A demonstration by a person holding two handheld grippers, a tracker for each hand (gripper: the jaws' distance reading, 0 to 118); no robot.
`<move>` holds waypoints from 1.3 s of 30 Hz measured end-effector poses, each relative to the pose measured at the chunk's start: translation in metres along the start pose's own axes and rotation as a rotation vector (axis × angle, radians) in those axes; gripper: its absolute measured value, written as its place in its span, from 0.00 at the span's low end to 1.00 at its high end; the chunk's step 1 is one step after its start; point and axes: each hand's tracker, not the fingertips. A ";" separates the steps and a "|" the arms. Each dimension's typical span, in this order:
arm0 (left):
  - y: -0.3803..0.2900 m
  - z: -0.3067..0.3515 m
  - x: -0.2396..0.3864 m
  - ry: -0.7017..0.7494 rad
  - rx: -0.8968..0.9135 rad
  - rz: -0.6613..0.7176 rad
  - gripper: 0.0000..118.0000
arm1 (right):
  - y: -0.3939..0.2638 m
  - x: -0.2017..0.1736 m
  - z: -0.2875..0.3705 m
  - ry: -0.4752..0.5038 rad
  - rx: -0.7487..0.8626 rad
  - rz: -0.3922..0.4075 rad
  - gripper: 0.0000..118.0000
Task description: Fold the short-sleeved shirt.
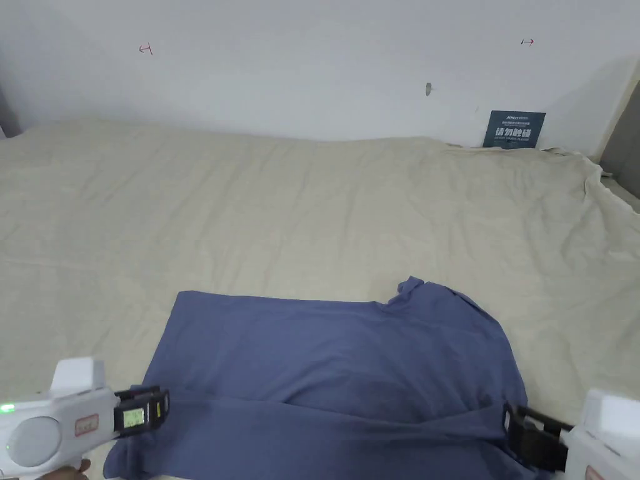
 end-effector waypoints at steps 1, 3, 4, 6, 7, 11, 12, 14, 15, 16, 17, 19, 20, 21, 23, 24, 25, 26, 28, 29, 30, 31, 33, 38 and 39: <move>0.009 0.009 0.005 -0.007 0.049 -0.005 0.94 | 0.011 -0.003 0.007 0.002 0.044 0.007 0.80; 0.024 0.023 0.014 -0.004 0.135 -0.019 0.94 | 0.027 -0.007 0.016 0.002 0.110 0.021 0.80; 0.030 0.028 0.018 -0.003 0.168 -0.026 0.94 | 0.034 -0.010 0.021 -0.002 0.144 0.029 0.80; 0.038 0.034 0.024 -0.018 0.211 -0.031 0.94 | 0.042 -0.015 0.027 -0.015 0.190 0.047 0.79; 0.040 0.037 0.026 -0.022 0.228 -0.032 0.93 | 0.045 -0.019 0.030 -0.021 0.212 0.058 0.79; 0.038 0.042 0.036 -0.044 0.348 -0.029 0.61 | 0.047 -0.025 0.031 -0.037 0.269 0.093 0.56; 0.037 0.042 0.038 -0.032 0.352 -0.035 0.37 | 0.047 -0.026 0.031 -0.038 0.273 0.095 0.35; 0.033 0.038 0.041 -0.034 0.357 -0.050 0.10 | 0.047 -0.027 0.029 -0.042 0.282 0.102 0.05; 0.033 0.037 0.041 -0.041 0.353 -0.058 0.01 | 0.046 -0.025 0.026 -0.043 0.285 0.103 0.01; 0.032 0.035 0.042 -0.044 0.349 -0.055 0.00 | 0.046 -0.025 0.026 -0.033 0.287 0.105 0.00; 0.032 0.027 0.038 -0.043 0.349 -0.057 0.00 | 0.046 -0.026 0.025 -0.025 0.285 0.106 0.00; 0.035 0.021 0.038 -0.040 0.325 -0.070 0.00 | 0.048 -0.032 0.026 -0.021 0.288 0.108 0.00; 0.037 0.017 0.038 -0.036 0.313 -0.079 0.00 | 0.050 -0.033 0.024 -0.022 0.285 0.116 0.00; 0.039 0.014 0.040 -0.034 0.314 -0.085 0.00 | 0.052 -0.034 0.022 -0.025 0.282 0.123 0.00; 0.049 0.005 0.039 -0.037 0.293 -0.095 0.00 | 0.056 -0.036 0.017 -0.026 0.282 0.126 0.00; 0.054 0.000 0.038 -0.040 0.285 -0.100 0.00 | 0.059 -0.035 0.014 -0.023 0.281 0.124 0.00; 0.061 -0.007 0.040 -0.040 0.276 -0.111 0.00 | 0.061 -0.035 0.010 -0.020 0.279 0.119 0.00; 0.070 -0.015 0.039 -0.037 0.257 -0.121 0.00 | 0.064 -0.034 0.006 -0.019 0.277 0.117 0.00; 0.087 -0.034 0.035 -0.036 0.243 -0.130 0.00 | 0.071 -0.035 -0.005 -0.026 0.271 0.120 0.00; 0.097 -0.046 0.034 -0.038 0.237 -0.130 0.00 | 0.074 -0.034 -0.012 -0.027 0.265 0.120 0.00; 0.106 -0.056 0.032 -0.041 0.233 -0.128 0.00 | 0.077 -0.034 -0.018 -0.026 0.259 0.118 0.00; 0.117 -0.070 0.029 -0.043 0.218 -0.120 0.00 | 0.080 -0.033 -0.025 -0.025 0.253 0.115 0.00; 0.137 -0.099 0.029 -0.044 0.141 -0.103 0.00 | 0.086 -0.033 -0.038 -0.028 0.244 0.115 0.00; 0.178 -0.186 0.011 -0.034 -0.001 0.031 0.44 | 0.095 -0.030 -0.075 -0.039 0.209 0.123 0.00; 0.182 -0.200 0.009 -0.023 -0.031 0.038 0.66 | 0.095 -0.029 -0.081 -0.041 0.202 0.123 0.00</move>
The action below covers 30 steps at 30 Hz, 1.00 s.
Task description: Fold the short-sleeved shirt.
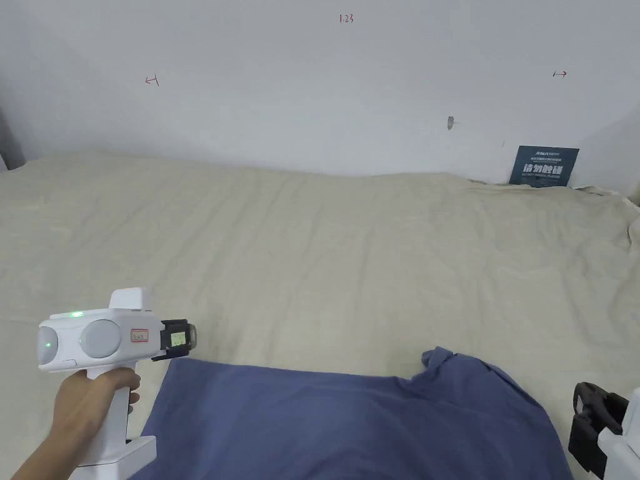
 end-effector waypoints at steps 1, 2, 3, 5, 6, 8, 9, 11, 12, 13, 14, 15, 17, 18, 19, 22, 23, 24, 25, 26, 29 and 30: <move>0.004 -0.015 -0.002 0.018 -0.027 0.010 0.76 | -0.001 0.000 -0.007 -0.001 -0.008 0.001 0.00; 0.007 -0.022 -0.001 0.039 -0.051 -0.009 0.81 | -0.002 0.000 -0.013 -0.003 -0.017 0.003 0.00; 0.009 -0.034 -0.002 0.056 -0.076 -0.028 0.82 | -0.003 0.001 -0.019 -0.005 -0.026 0.004 0.00; 0.009 -0.061 -0.006 0.084 -0.135 -0.051 0.82 | -0.007 0.002 -0.032 -0.010 -0.044 0.003 0.00; 0.006 -0.070 -0.008 0.097 -0.164 -0.049 0.82 | -0.008 0.002 -0.035 -0.012 -0.051 0.002 0.00; 0.001 -0.088 -0.009 0.113 -0.209 -0.068 0.80 | -0.013 0.003 -0.046 -0.014 -0.069 0.001 0.00; -0.001 -0.094 -0.009 0.116 -0.205 -0.071 0.75 | -0.014 0.003 -0.049 -0.014 -0.079 -0.001 0.00; -0.012 -0.083 0.008 0.124 -0.221 -0.091 0.61 | -0.018 0.003 -0.057 -0.014 -0.096 -0.003 0.00; -0.015 -0.088 0.009 0.119 -0.240 -0.108 0.45 | -0.020 0.005 -0.060 -0.015 -0.104 -0.004 0.00; -0.018 -0.092 0.012 0.117 -0.267 -0.122 0.42 | -0.021 0.005 -0.064 -0.013 -0.111 -0.004 0.00; -0.023 -0.104 0.009 0.112 -0.276 -0.124 0.40 | -0.023 0.005 -0.067 -0.011 -0.120 -0.004 0.00; -0.025 -0.101 0.013 0.115 -0.261 -0.127 0.33 | -0.023 0.006 -0.069 -0.011 -0.126 -0.005 0.00; -0.024 -0.099 0.018 0.121 -0.239 -0.154 0.09 | -0.024 0.008 -0.074 -0.006 -0.140 -0.010 0.00; -0.021 -0.104 0.012 0.115 -0.228 -0.186 0.00 | -0.023 0.009 -0.077 -0.002 -0.147 -0.013 0.00; -0.020 -0.104 0.014 0.112 -0.228 -0.204 0.00 | -0.022 0.012 -0.084 0.007 -0.156 -0.018 0.00; -0.025 -0.085 0.029 0.089 -0.222 -0.221 0.00 | -0.016 0.019 -0.103 0.014 -0.185 -0.013 0.00; -0.024 -0.076 0.031 0.084 -0.193 -0.223 0.00 | -0.013 0.023 -0.112 0.019 -0.195 -0.017 0.00; -0.023 -0.068 0.033 0.066 -0.168 -0.215 0.00 | -0.011 0.027 -0.121 0.028 -0.219 -0.017 0.00; -0.023 -0.058 0.034 0.032 -0.141 -0.211 0.00 | -0.008 0.031 -0.135 0.036 -0.249 -0.018 0.00; -0.016 -0.063 0.024 0.015 -0.127 -0.217 0.00 | -0.006 0.033 -0.145 0.031 -0.270 -0.004 0.02; -0.014 -0.043 0.025 0.003 -0.104 -0.243 0.00 | -0.007 0.045 -0.182 0.040 -0.371 -0.008 0.54; -0.011 -0.033 0.026 -0.002 -0.101 -0.244 0.00 | -0.009 0.047 -0.192 0.053 -0.399 -0.020 0.77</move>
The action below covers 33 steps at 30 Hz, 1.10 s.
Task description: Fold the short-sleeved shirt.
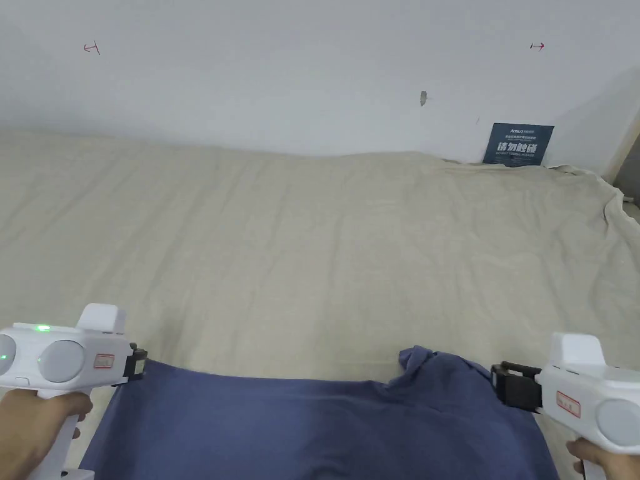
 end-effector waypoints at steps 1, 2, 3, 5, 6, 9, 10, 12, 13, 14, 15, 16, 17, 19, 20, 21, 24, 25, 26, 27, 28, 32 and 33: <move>0.000 0.005 -0.001 -0.005 0.007 -0.002 0.00 | 0.001 0.002 -0.011 -0.009 -0.020 0.004 0.83; 0.000 0.008 -0.002 -0.007 0.012 -0.002 0.00 | 0.003 0.004 -0.022 -0.023 -0.030 0.003 0.83; 0.000 0.010 -0.002 -0.008 0.013 -0.001 0.00 | 0.003 0.005 -0.033 -0.036 -0.060 0.010 0.83; -0.001 0.005 -0.009 -0.009 0.016 -0.003 0.00 | 0.003 0.008 -0.055 -0.057 -0.122 0.028 0.83; -0.002 0.006 -0.010 -0.009 0.018 -0.002 0.00 | 0.002 0.008 -0.063 -0.064 -0.149 0.049 0.82; -0.004 0.014 -0.008 -0.006 0.017 0.000 0.00 | -0.001 0.002 -0.078 -0.076 -0.196 0.067 0.65; -0.005 0.013 -0.008 -0.005 0.016 0.001 0.00 | -0.004 -0.009 -0.073 -0.080 -0.194 0.066 0.53; -0.005 0.014 -0.008 -0.004 0.012 0.006 0.00 | -0.006 -0.010 -0.075 -0.058 -0.209 0.045 0.36; -0.006 0.014 -0.008 -0.003 0.012 0.007 0.00 | -0.007 -0.010 -0.074 -0.028 -0.206 0.016 0.30; -0.007 0.014 -0.009 -0.001 0.011 0.009 0.00 | -0.007 -0.017 -0.063 -0.036 -0.200 0.015 0.14; -0.008 0.015 -0.010 -0.001 0.010 0.012 0.00 | -0.007 -0.019 -0.057 -0.029 -0.186 0.011 0.00; -0.007 0.011 -0.013 0.001 0.011 0.017 0.00 | -0.006 -0.021 -0.052 -0.023 -0.178 0.008 0.00; -0.008 0.011 -0.014 0.002 0.011 0.020 0.00 | -0.006 -0.023 -0.045 -0.033 -0.164 0.010 0.00; -0.011 0.014 -0.016 0.005 0.015 0.024 0.00 | -0.004 -0.016 -0.035 -0.002 -0.138 0.017 0.00; -0.015 0.022 -0.013 0.011 0.017 0.027 0.00 | -0.004 -0.017 -0.025 -0.007 -0.113 0.013 0.00; -0.017 0.024 -0.014 0.015 0.020 0.031 0.00 | -0.003 -0.016 -0.013 0.002 -0.095 0.012 0.00; -0.021 0.033 -0.021 0.021 0.029 0.054 0.00 | -0.005 0.001 0.014 0.057 -0.026 -0.005 0.00; -0.023 0.038 -0.023 0.023 0.034 0.061 0.00 | -0.007 0.002 0.030 0.069 0.003 -0.011 0.00; -0.026 0.044 -0.024 0.027 0.039 0.068 0.00 | -0.009 0.004 0.046 0.083 0.031 -0.020 0.00; -0.029 0.050 -0.025 0.029 0.041 0.073 0.00 | -0.011 0.006 0.060 0.099 0.048 -0.029 0.00; -0.033 0.057 -0.025 0.032 0.047 0.077 0.00 | -0.014 0.008 0.076 0.112 0.076 -0.045 0.00; -0.051 0.090 -0.024 0.038 0.067 0.104 0.00 | -0.035 0.004 0.140 0.156 0.137 -0.091 0.00; -0.056 0.098 -0.025 0.039 0.073 0.110 0.00 | -0.040 0.005 0.152 0.162 0.144 -0.096 0.00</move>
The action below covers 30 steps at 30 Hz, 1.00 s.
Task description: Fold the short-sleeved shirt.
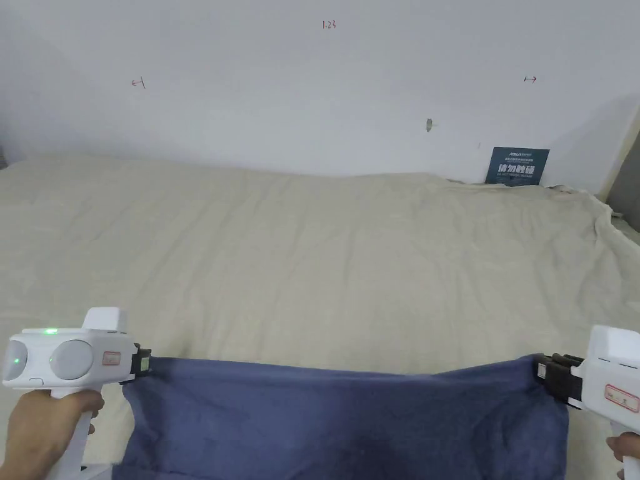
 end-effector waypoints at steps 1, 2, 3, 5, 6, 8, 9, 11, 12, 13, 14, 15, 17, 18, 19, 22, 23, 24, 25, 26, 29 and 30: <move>-0.005 0.009 -0.003 -0.001 0.006 0.009 0.00 | -0.005 -0.004 0.013 0.004 0.003 0.001 0.00; -0.011 0.020 -0.005 -0.009 0.013 0.017 0.00 | -0.010 -0.006 0.027 0.005 0.006 0.008 0.00; -0.018 0.024 -0.016 -0.015 0.019 0.022 0.00 | -0.015 -0.008 0.036 0.006 0.011 0.017 0.00; -0.032 0.038 -0.022 -0.032 0.019 0.018 0.00 | -0.030 -0.010 0.055 0.014 0.012 0.025 0.00; -0.038 0.043 -0.023 -0.032 0.018 0.018 0.00 | -0.037 -0.011 0.062 0.022 0.010 0.025 0.00; -0.053 0.052 -0.023 -0.035 0.012 0.016 0.00 | -0.055 -0.014 0.076 0.022 0.009 0.029 0.00; -0.060 0.055 -0.024 -0.033 0.008 0.016 0.00 | -0.063 -0.015 0.081 0.020 0.006 0.034 0.00; -0.078 0.066 -0.025 -0.028 -0.008 0.010 0.00 | -0.083 -0.016 0.091 0.019 -0.005 0.034 0.00; -0.086 0.068 -0.026 -0.027 -0.016 0.010 0.00 | -0.091 -0.016 0.094 0.021 -0.014 0.027 0.00; -0.094 0.068 -0.027 -0.025 -0.027 0.010 0.00 | -0.100 -0.015 0.094 0.018 -0.025 0.026 0.00; -0.103 0.068 -0.028 -0.022 -0.035 0.014 0.00 | -0.111 -0.014 0.095 0.011 -0.037 0.024 0.00; -0.112 0.069 -0.028 -0.021 -0.044 0.019 0.00 | -0.120 -0.013 0.095 0.005 -0.052 0.022 0.00; -0.131 0.066 -0.029 -0.017 -0.064 0.023 0.00 | -0.142 -0.003 0.088 -0.010 -0.092 0.010 0.00; -0.139 0.065 -0.029 -0.012 -0.076 0.023 0.00 | -0.151 0.000 0.086 -0.014 -0.111 -0.005 0.00; -0.149 0.064 -0.027 -0.005 -0.092 0.022 0.00 | -0.161 0.002 0.084 -0.021 -0.130 -0.015 0.00; -0.174 0.060 -0.025 0.010 -0.118 0.009 0.00 | -0.189 0.012 0.073 -0.050 -0.186 -0.034 0.00; -0.181 0.051 -0.029 0.016 -0.128 0.007 0.00 | -0.197 0.015 0.069 -0.060 -0.200 -0.043 0.00; -0.187 0.049 -0.029 0.021 -0.135 0.005 0.00 | -0.204 0.017 0.066 -0.065 -0.210 -0.050 0.00; -0.192 0.046 -0.029 0.028 -0.147 0.003 0.00 | -0.211 0.018 0.061 -0.077 -0.224 -0.054 0.00; -0.197 0.043 -0.029 0.036 -0.154 -0.003 0.00 | -0.217 0.021 0.056 -0.087 -0.236 -0.061 0.00; -0.200 0.062 -0.005 0.054 -0.170 -0.013 0.00 | -0.229 0.022 0.046 -0.104 -0.253 -0.085 0.00; -0.202 0.062 -0.002 0.061 -0.165 -0.018 0.00 | -0.230 0.023 0.044 -0.110 -0.256 -0.090 0.00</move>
